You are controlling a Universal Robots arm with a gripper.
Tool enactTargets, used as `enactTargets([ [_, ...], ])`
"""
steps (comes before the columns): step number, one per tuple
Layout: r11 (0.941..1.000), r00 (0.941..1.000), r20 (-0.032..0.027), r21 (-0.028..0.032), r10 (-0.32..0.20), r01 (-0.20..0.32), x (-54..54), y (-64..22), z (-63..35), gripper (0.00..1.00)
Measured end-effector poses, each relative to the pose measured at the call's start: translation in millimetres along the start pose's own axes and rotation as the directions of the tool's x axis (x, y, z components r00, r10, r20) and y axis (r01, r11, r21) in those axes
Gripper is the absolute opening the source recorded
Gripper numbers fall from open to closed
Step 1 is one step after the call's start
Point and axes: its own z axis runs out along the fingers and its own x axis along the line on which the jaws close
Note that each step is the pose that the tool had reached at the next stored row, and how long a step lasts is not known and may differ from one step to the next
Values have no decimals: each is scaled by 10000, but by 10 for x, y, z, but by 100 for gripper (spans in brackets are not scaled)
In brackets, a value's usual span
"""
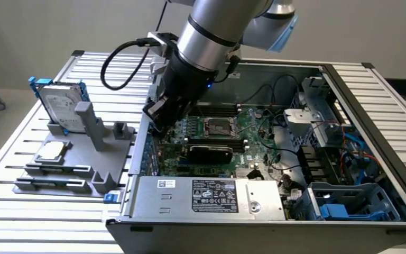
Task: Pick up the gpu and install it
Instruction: 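Press down on the gpu until it lock into place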
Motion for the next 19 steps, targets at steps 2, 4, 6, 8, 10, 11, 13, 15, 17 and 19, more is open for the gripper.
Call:
enactTargets([
  [2,9999,9999,-50,23,137,-137,-5,-2,6,11],
  [4,9997,9996,-122,59,245,-244,-10,-1,9,11],
  [6,9996,9994,-179,82,283,-281,-14,-1,11,11],
  [8,9995,9993,-210,94,296,-294,-15,4,-3,11],
  [10,9996,9995,-203,95,260,-258,10,29,-74,11],
  [11,9996,9995,-206,100,257,-255,12,28,-77,11],
  [13,9996,9995,-213,103,254,-252,13,26,-80,11],
  [15,9996,9994,-213,103,254,-252,13,26,-80,11],
  [17,9996,9994,-214,103,254,-252,13,26,-80,11],
  [19,9996,9994,-214,103,254,-252,13,26,-80,11],
])
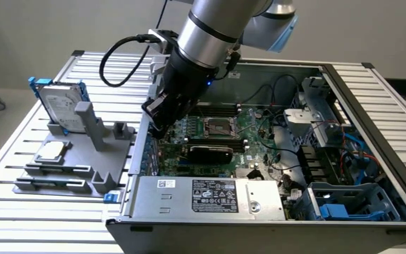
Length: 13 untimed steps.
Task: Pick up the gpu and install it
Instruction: 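Press down on the gpu until it lock into place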
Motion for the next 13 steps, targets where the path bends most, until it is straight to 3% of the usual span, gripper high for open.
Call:
enactTargets([
  [13,10000,10000,0,0,0,0,0,0,0,11],
])
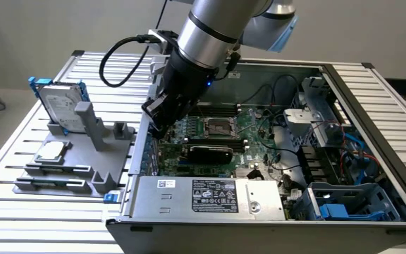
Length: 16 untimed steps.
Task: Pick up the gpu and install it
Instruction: 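Press down on the gpu until it lock into place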
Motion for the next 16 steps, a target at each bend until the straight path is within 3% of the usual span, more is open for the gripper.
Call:
enactTargets([
  [16,10000,10000,-1,0,0,0,0,0,0,11],
])
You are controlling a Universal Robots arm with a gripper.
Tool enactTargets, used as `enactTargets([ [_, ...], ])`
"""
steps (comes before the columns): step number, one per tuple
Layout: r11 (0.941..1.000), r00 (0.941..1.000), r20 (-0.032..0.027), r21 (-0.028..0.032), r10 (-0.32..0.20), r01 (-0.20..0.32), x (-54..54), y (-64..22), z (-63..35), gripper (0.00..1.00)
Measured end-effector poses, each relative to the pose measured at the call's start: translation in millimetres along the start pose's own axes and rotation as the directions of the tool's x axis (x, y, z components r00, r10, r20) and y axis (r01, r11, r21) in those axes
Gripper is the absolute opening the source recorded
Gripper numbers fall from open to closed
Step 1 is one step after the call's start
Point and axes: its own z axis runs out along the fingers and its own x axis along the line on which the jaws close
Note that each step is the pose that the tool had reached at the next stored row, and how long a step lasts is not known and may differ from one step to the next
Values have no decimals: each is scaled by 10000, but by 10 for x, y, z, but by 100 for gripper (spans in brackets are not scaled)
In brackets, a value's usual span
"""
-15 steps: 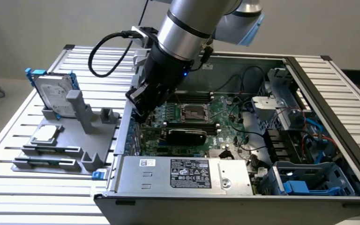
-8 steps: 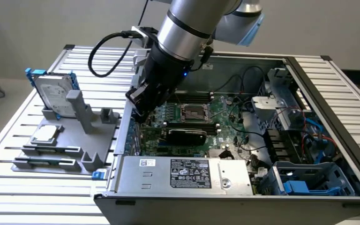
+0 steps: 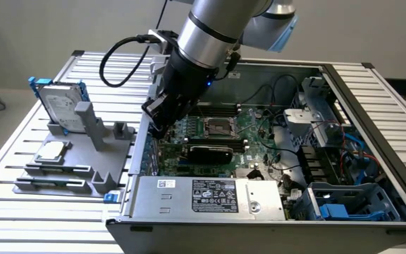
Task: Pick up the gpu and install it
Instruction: 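Press down on the gpu until it lock into place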
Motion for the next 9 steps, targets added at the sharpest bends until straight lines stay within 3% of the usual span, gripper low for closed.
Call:
enactTargets([
  [9,10000,10000,0,0,0,0,0,0,0,11],
])
